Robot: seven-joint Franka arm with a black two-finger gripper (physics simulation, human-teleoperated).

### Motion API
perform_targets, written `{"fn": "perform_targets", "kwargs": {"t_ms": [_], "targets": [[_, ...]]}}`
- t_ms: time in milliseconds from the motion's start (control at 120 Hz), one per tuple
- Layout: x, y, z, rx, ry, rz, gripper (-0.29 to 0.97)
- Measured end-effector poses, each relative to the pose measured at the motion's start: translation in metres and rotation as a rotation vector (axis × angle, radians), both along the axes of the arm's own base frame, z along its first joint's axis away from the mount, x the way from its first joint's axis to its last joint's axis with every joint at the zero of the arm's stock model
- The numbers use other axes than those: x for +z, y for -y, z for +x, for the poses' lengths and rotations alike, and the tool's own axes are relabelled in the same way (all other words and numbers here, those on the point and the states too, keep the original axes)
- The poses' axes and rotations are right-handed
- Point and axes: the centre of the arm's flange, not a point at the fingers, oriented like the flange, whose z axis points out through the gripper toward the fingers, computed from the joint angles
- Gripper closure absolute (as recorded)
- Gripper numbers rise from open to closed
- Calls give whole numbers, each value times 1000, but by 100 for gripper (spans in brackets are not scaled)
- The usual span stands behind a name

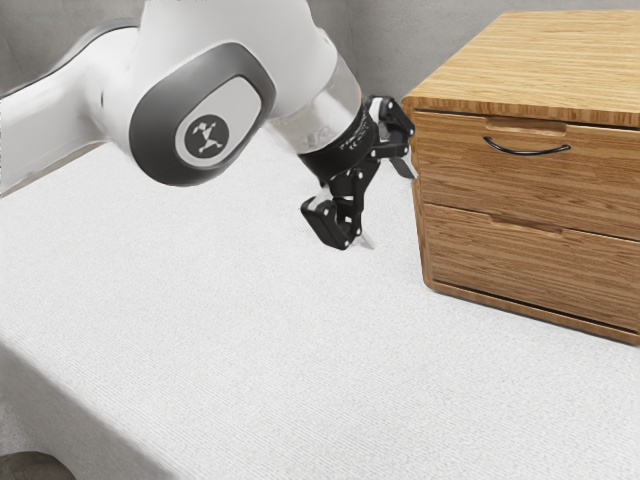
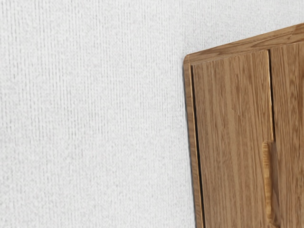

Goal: Pull the drawer handle with one arm to open the drawer

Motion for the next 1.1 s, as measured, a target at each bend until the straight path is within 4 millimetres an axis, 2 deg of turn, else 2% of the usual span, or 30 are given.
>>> {"fn": "perform_targets", "kwargs": {"t_ms": [142, 267, 333, 392, 567, 775, 875, 992, 1100], "targets": [[4, 28, -4, 20, 47, -28, 0], [-4, 63, 14, 32, 69, -39, 0], [-7, 73, 19, 44, 73, -48, 0], [-9, 69, 23, 71, 75, -55, 0], [-10, 34, 38, 174, 82, -76, 0], [-21, 36, 49, 218, 73, -87, 0], [-21, 30, 52, 241, 77, -95, 0], [-19, 34, 56, 249, 92, -105, 0], [-22, 36, 68, 257, 105, -106, 0]]}}
